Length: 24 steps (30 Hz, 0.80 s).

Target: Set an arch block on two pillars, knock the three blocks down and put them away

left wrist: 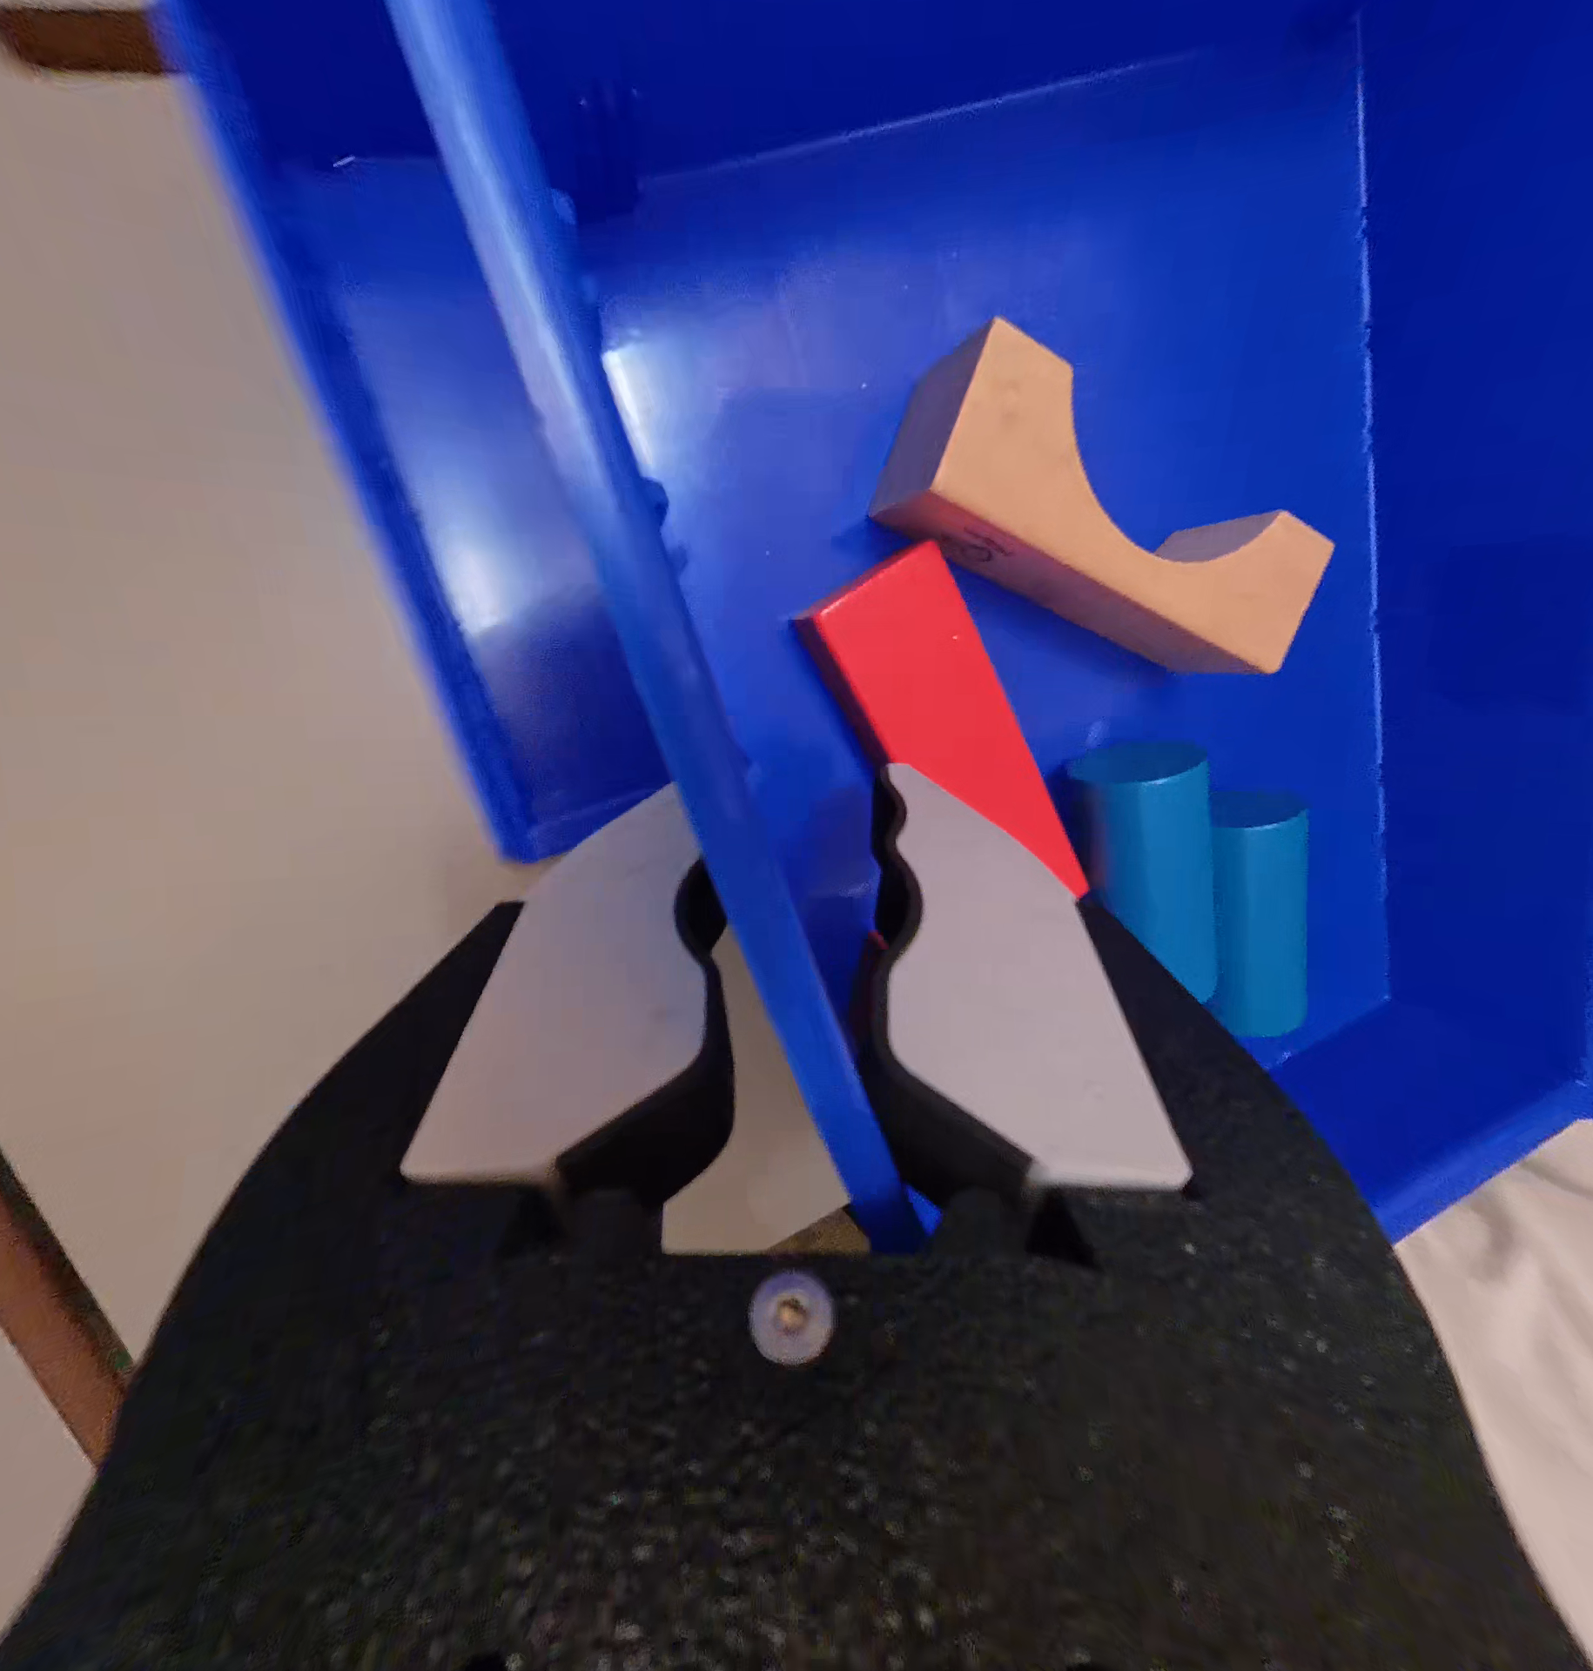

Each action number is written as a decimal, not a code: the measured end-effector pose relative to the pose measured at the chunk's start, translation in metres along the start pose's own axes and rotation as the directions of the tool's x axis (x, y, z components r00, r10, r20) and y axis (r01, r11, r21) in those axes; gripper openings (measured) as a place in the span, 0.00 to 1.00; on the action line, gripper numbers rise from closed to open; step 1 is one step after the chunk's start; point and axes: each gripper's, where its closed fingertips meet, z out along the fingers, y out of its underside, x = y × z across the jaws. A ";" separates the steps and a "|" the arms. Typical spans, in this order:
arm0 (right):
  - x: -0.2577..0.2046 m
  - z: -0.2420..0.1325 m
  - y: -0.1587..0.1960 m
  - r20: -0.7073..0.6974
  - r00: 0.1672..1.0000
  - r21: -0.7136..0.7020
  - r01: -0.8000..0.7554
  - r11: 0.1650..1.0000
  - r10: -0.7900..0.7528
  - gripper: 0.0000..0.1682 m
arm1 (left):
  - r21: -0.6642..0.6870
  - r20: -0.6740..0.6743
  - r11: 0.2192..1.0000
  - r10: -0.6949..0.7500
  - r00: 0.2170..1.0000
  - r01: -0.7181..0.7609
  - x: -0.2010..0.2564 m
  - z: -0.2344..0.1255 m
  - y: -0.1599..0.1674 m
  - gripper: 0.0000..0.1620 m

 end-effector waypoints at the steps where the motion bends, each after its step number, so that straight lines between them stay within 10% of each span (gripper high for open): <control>1: -0.013 0.021 -0.016 0.023 1.000 -0.005 -0.012 1.000 0.012 0.57 | 0.023 -0.005 0.999 -0.045 0.999 0.045 -0.018 -0.011 0.010 0.18; 7: -0.046 0.136 -0.095 0.036 0.984 0.009 -0.174 0.985 0.174 0.56 | 0.075 0.037 0.969 -0.240 0.970 0.237 -0.110 -0.049 0.076 0.18; 13: -0.034 0.229 -0.081 -0.114 0.972 -0.195 -0.225 0.955 0.206 0.50 | 0.062 0.108 0.950 -0.312 0.944 0.307 -0.169 -0.062 0.131 0.19; 19: -0.018 0.258 -0.057 -0.241 0.964 -0.270 -0.182 0.945 0.117 0.21 | 0.068 0.106 0.936 -0.351 0.930 0.345 -0.203 -0.067 0.164 0.19; 24: -0.016 0.236 -0.063 -0.211 0.973 -0.282 -0.156 0.947 0.097 0.15 | 0.082 0.101 0.930 -0.364 0.926 0.357 -0.214 -0.064 0.175 0.19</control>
